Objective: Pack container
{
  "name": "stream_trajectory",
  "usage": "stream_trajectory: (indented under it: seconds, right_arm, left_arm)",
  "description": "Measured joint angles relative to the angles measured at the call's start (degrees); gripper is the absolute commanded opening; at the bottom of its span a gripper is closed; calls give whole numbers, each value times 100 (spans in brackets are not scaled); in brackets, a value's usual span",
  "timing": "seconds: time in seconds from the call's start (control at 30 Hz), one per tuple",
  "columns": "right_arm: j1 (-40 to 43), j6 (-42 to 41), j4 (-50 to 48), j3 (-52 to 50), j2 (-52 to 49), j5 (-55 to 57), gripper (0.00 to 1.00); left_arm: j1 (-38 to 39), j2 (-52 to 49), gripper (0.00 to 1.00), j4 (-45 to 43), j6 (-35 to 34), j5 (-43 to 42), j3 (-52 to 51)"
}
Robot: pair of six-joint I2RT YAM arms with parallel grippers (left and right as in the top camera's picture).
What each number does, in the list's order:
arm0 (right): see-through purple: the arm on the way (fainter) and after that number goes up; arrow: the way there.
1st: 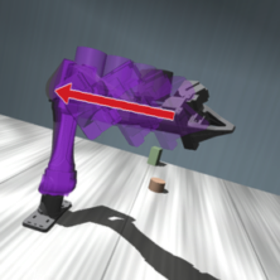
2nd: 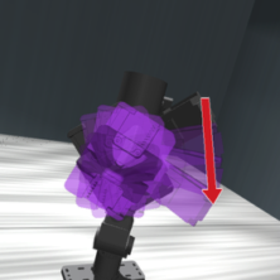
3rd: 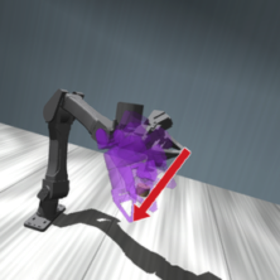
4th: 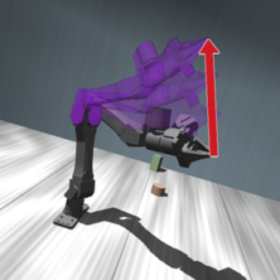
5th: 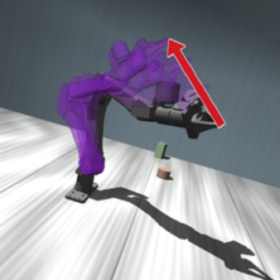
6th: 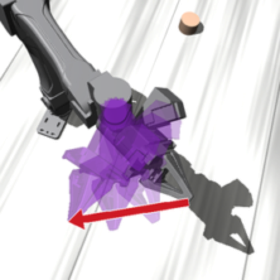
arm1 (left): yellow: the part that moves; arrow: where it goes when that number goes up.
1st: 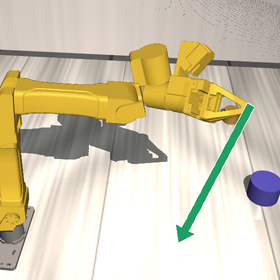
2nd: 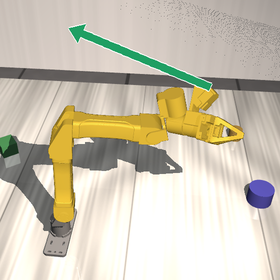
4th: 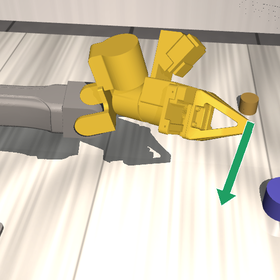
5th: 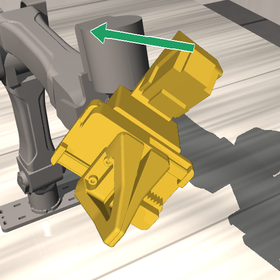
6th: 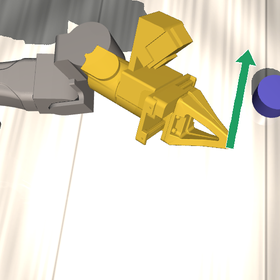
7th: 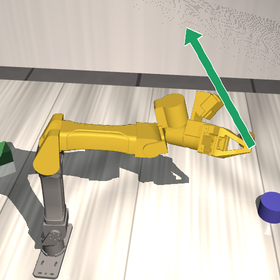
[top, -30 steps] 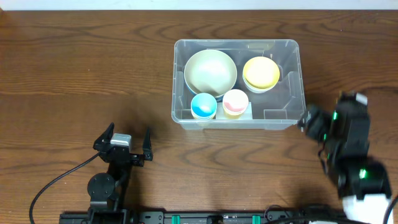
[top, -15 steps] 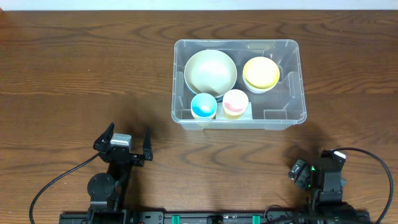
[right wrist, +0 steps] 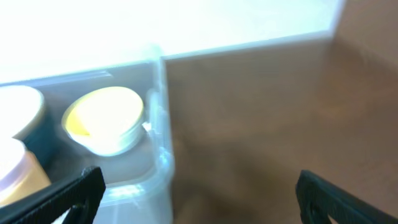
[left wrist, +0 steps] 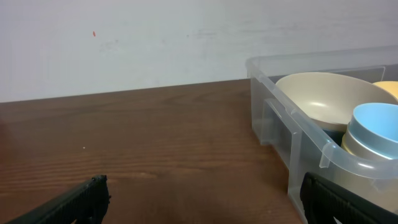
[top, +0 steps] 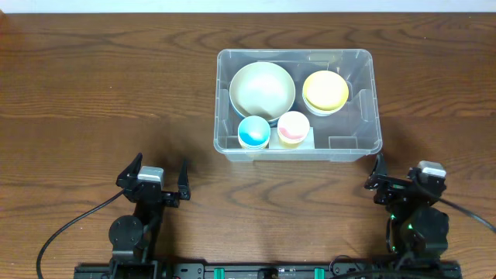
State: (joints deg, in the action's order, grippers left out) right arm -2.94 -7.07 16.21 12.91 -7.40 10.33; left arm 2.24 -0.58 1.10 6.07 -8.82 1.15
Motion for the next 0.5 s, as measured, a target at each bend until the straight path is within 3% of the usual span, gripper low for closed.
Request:
stream_trajectory:
  seconds: [0.33, 0.5]
  right_arm:
    - [0, 809, -592, -249, 667, -525, 99]
    - [0, 907, -1488, -758, 673, -636, 99]
  left_arm:
    - [0, -2, 98, 2, 0, 0, 0]
    - [0, -2, 98, 0, 0, 0, 0]
